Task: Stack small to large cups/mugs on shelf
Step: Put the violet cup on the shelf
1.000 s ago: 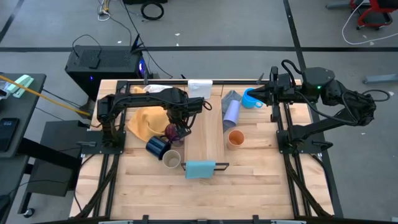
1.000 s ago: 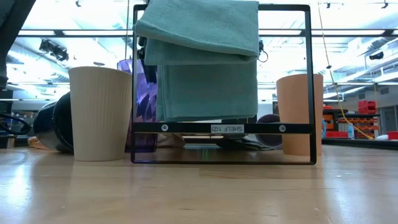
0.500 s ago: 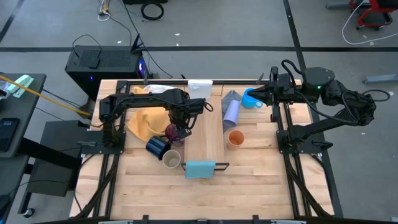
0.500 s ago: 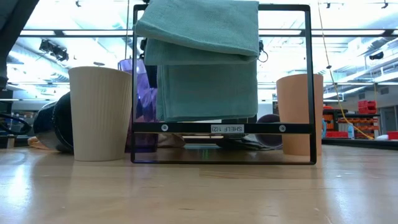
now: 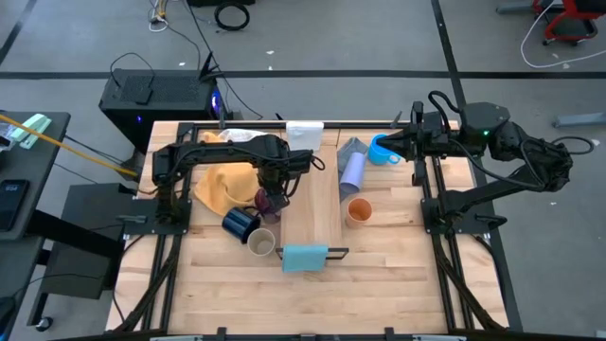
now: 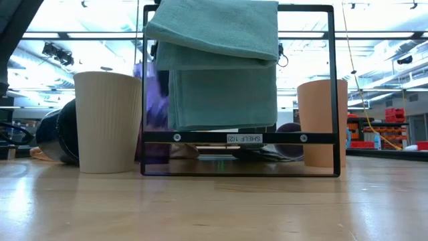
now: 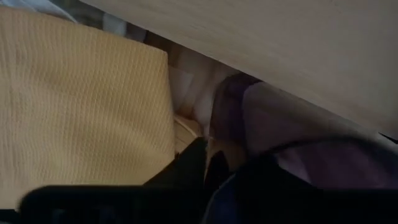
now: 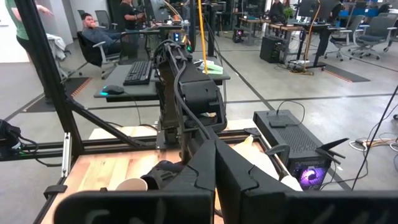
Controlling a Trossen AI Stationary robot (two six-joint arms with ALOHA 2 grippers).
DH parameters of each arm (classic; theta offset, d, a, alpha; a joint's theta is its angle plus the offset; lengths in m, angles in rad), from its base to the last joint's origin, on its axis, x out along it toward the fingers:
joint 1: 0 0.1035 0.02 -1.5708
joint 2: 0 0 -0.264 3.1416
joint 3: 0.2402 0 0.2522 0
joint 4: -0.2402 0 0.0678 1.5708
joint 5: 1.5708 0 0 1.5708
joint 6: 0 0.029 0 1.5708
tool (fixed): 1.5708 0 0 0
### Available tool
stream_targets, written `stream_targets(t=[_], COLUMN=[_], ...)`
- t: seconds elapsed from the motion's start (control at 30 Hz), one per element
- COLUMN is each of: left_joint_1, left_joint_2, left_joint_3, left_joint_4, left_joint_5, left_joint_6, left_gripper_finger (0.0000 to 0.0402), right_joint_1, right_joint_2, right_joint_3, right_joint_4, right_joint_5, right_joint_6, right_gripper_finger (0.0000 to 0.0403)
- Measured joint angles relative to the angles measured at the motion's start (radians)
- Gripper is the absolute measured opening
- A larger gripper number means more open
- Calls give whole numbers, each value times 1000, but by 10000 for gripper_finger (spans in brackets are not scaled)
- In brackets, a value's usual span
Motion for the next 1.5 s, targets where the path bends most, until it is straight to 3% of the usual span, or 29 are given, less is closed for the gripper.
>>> stream_targets(t=[0.1,0.47,0.83,1.2,1.5], left_joint_1=[0,0,22,48,81], left_joint_2=[-3,-3,-30,-106,-138], left_joint_3=[1,2,-1,5,133], left_joint_4=[-5,-33,-183,-120,-39], left_joint_5=[15,4,-21,-31,-61], left_joint_6=[15,18,29,14,-9], left_gripper_finger=[15,13,13,13,13], right_joint_1=[0,0,0,0,0], right_joint_2=[0,0,0,2,9], right_joint_3=[0,0,0,0,0], right_joint_4=[0,0,0,-6,-8], right_joint_5=[0,0,0,0,0], right_joint_6=[0,0,14,20,26], right_gripper_finger=[9,9,9,9,9])
